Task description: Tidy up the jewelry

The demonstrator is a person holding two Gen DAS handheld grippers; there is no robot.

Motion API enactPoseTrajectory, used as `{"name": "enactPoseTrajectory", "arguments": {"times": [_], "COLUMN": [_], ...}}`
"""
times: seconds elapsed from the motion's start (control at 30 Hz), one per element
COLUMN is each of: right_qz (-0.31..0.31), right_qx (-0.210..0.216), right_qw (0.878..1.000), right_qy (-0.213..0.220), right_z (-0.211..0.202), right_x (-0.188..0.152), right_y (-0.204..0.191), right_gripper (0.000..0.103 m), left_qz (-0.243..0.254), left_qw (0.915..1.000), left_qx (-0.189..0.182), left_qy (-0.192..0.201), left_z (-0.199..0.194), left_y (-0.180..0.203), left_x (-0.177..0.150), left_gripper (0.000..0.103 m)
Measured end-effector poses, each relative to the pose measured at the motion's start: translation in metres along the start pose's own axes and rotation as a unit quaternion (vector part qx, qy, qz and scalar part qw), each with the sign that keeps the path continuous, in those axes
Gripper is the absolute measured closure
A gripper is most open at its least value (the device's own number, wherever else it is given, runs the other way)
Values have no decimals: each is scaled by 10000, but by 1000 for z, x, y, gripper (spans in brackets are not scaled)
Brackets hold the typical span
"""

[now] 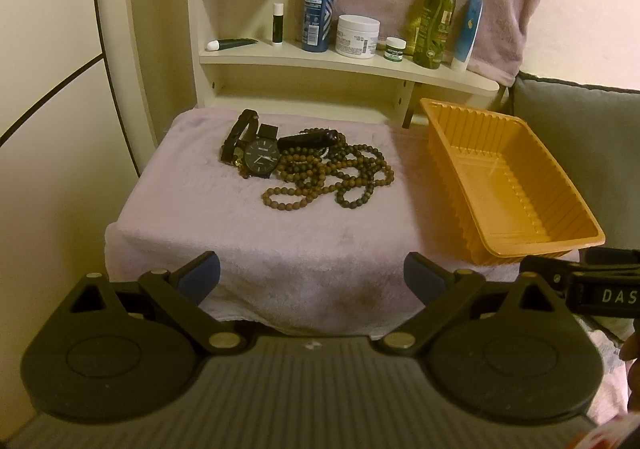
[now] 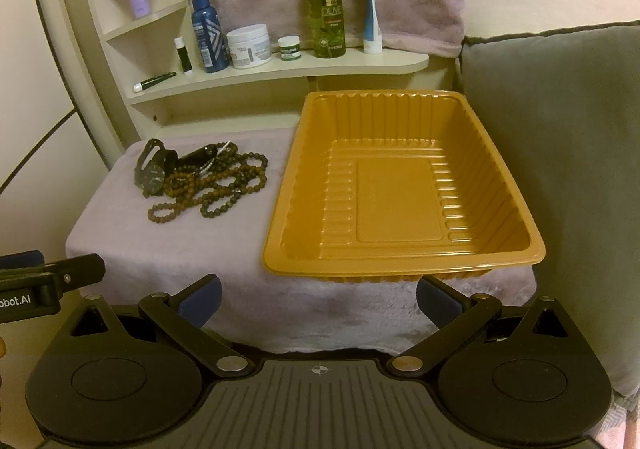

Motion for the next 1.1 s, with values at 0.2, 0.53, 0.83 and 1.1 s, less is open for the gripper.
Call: {"name": "enactPoseTrajectory", "arguments": {"times": [0.2, 0.53, 0.83, 1.1], "right_qz": [-1, 2, 6, 7], "right_qx": [-2, -4, -2, -6], "right_qw": [10000, 10000, 10000, 10000], "right_qy": [4, -1, 15, 15], "right_z": [0, 0, 0, 0], "right_x": [-1, -1, -1, -1], "right_y": [0, 0, -1, -1], "right_gripper": [0, 0, 0, 0], "left_qz": [11, 22, 31, 36], "left_qw": [10000, 10000, 10000, 10000], "left_qx": [0, -29, -34, -35], "left_qy": [1, 20, 13, 15], "left_z": [0, 1, 0, 0], "left_y": [1, 3, 5, 5], "left_x": [1, -2, -2, -2], "left_gripper": [5, 5, 5, 5]}}
Point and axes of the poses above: each gripper's, at about its wrist camera, not at the fingertips, and z roughly the way its jaws point, y to its right, x to its top, the point moved 8 cm from there along z, roughly the way its jaws point, and after that the axes turned 3 degrees about -y, right-handed, at the moved point
